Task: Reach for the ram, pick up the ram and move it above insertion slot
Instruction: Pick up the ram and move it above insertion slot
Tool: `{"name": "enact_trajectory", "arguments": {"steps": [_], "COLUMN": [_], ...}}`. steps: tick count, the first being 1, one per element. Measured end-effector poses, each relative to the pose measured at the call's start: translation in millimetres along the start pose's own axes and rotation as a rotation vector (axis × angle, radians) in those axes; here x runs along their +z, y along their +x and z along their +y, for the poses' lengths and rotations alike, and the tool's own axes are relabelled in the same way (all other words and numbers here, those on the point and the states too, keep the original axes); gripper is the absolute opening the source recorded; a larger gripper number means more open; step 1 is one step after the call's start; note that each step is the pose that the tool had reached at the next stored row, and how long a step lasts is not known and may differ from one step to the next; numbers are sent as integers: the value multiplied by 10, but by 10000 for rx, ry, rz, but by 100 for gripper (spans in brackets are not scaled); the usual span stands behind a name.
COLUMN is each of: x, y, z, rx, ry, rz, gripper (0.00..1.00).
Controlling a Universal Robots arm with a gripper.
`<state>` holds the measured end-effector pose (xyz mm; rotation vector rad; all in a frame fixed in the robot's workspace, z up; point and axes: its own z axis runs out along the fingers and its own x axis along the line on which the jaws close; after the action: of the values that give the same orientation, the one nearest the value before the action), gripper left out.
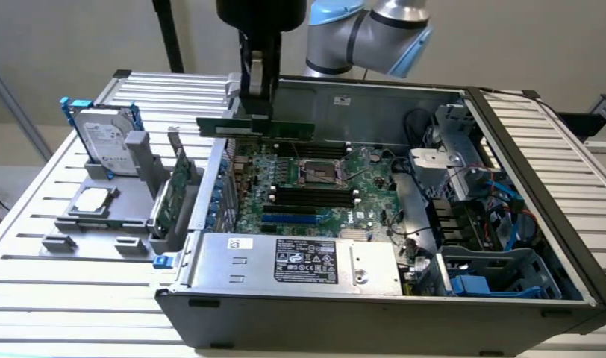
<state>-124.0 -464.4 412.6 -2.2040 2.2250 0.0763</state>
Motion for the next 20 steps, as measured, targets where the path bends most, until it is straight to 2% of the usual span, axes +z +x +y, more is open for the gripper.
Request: {"name": "enact_trajectory", "arguments": {"steps": [12,17,20], "x": [47,98,150], "y": [-319,-467,-553], "z": [-373,-537,-592], "rx": [0,0,1], "ry": [0,0,0], "rz": [0,5,8], "gripper": [13,13,13]}}
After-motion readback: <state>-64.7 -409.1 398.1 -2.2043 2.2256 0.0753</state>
